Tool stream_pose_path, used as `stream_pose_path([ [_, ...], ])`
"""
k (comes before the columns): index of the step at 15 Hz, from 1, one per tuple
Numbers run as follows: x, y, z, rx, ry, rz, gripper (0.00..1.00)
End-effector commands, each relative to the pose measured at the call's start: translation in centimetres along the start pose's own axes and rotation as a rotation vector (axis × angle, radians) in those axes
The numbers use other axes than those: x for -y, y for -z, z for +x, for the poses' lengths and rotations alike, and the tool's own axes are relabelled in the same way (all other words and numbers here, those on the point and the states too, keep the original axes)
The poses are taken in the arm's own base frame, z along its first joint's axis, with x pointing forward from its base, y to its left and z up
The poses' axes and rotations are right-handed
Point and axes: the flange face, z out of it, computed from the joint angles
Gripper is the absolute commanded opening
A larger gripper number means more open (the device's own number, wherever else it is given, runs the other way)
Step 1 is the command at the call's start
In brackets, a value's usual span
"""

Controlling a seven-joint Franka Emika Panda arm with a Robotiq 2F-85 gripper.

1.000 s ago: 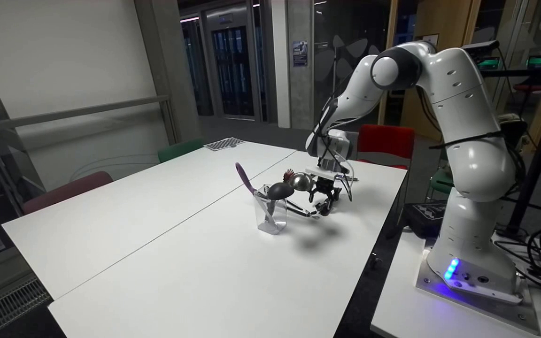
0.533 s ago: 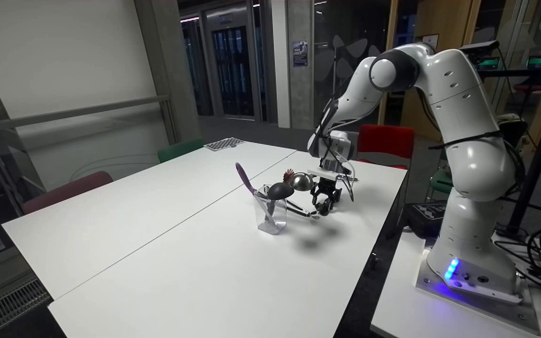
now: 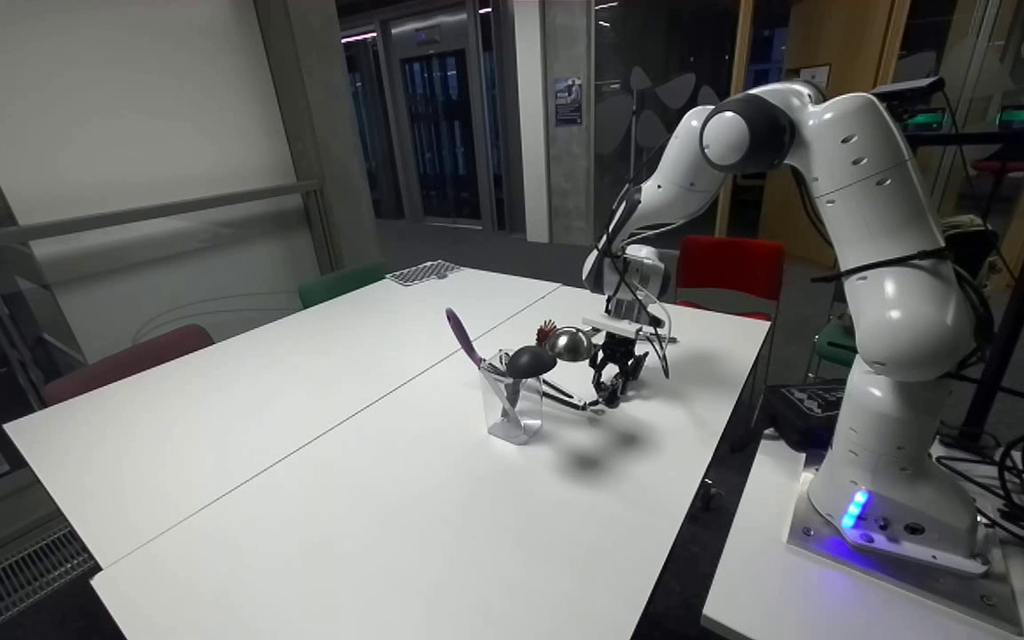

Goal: Put the can opener inside the container

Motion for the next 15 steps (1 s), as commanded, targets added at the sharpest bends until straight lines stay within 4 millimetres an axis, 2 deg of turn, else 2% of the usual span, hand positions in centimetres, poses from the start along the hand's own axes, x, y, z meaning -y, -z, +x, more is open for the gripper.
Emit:
stream_pose_path([
  [1, 0.2, 0.8, 0.4, 0.014, -0.01, -0.009, 0.4],
  [4, -0.2, 1.3, 0.3, 0.008, -0.008, 0.003, 0.4],
  [9, -1.9, 3.2, -1.6, -0.03, 0.053, 0.05, 0.4],
  [12, -2.8, 5.0, -3.0, -0.051, 0.094, 0.081, 0.4],
  [15, -4.3, 7.5, -5.8, -0.04, 0.236, 0.086, 0.4],
])
